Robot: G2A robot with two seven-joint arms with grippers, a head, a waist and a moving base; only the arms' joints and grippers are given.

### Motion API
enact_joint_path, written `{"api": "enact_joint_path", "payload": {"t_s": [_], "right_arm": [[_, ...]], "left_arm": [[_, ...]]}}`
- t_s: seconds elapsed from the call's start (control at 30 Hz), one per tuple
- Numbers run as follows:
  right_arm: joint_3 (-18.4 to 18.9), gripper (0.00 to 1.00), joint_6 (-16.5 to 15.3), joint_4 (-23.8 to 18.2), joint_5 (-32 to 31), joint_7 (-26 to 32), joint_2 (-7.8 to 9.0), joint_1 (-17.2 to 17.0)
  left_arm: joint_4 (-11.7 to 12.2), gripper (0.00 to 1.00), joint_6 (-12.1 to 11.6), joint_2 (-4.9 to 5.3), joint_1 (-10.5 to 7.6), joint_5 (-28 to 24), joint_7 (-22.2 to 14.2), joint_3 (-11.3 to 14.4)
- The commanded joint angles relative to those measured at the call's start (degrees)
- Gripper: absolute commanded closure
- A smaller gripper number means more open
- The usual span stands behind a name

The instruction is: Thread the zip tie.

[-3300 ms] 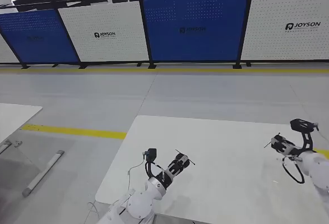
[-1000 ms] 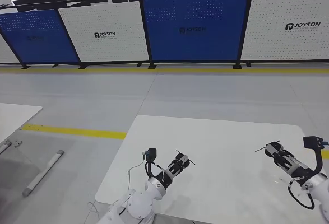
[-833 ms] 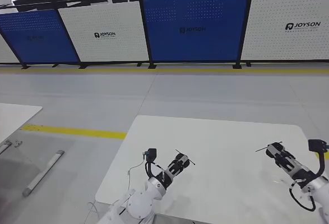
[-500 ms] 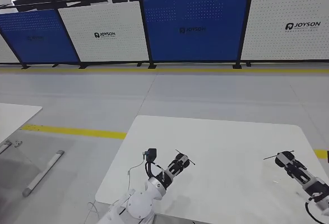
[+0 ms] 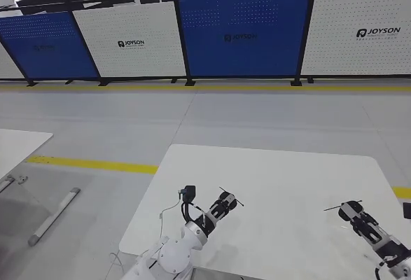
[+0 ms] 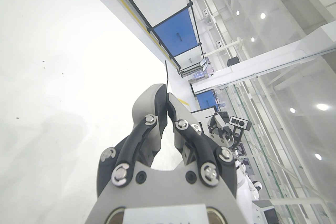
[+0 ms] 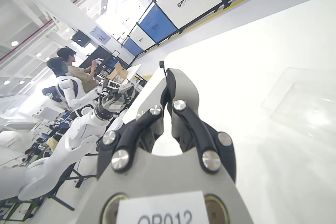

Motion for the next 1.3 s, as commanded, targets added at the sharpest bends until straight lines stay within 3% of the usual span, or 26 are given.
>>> {"api": "enact_joint_path", "payload": {"t_s": [0.0,0.13,0.2,0.43,0.5,0.73,0.83,1.0,1.07,1.27], "right_arm": [[-0.53,1.0,-0.05,-0.18,0.92,-1.13,-0.22,-0.04],[-4.12,1.0,0.17,0.44,-0.02,-6.88,-1.14,-0.1],[-7.62,1.0,2.71,0.88,-3.55,-9.64,-1.74,1.01],[-8.09,1.0,3.03,0.92,-3.95,-10.05,-1.83,1.24],[-8.09,1.0,3.03,0.92,-3.95,-10.05,-1.83,1.24],[-8.09,1.0,3.03,0.92,-3.95,-10.05,-1.83,1.24],[-8.09,1.0,3.03,0.92,-3.95,-10.05,-1.83,1.24],[-8.09,1.0,3.03,0.92,-3.95,-10.05,-1.83,1.24],[-8.09,1.0,3.03,0.92,-3.95,-10.05,-1.83,1.24],[-8.09,1.0,3.03,0.92,-3.95,-10.05,-1.83,1.24]], "left_arm": [[0.0,1.0,0.0,0.0,0.0,0.0,0.0,0.0],[0.0,1.0,0.0,0.0,0.0,0.0,0.0,0.0],[0.0,1.0,0.0,0.0,0.0,0.0,0.0,0.0],[0.09,1.0,-0.02,-0.02,-0.07,0.01,0.05,0.03],[0.31,1.0,0.3,-0.2,-0.82,0.23,0.78,0.39],[-0.48,1.0,0.18,-1.28,-3.09,8.67,7.92,5.38],[-0.39,1.0,1.47,-1.82,-3.74,13.15,10.17,8.36],[2.71,1.0,4.79,-3.12,-6.49,17.07,12.31,13.16],[3.6,1.0,5.73,-3.48,-7.29,16.93,12.7,13.84],[3.6,1.0,5.73,-3.48,-7.29,16.93,12.7,13.84]]}}
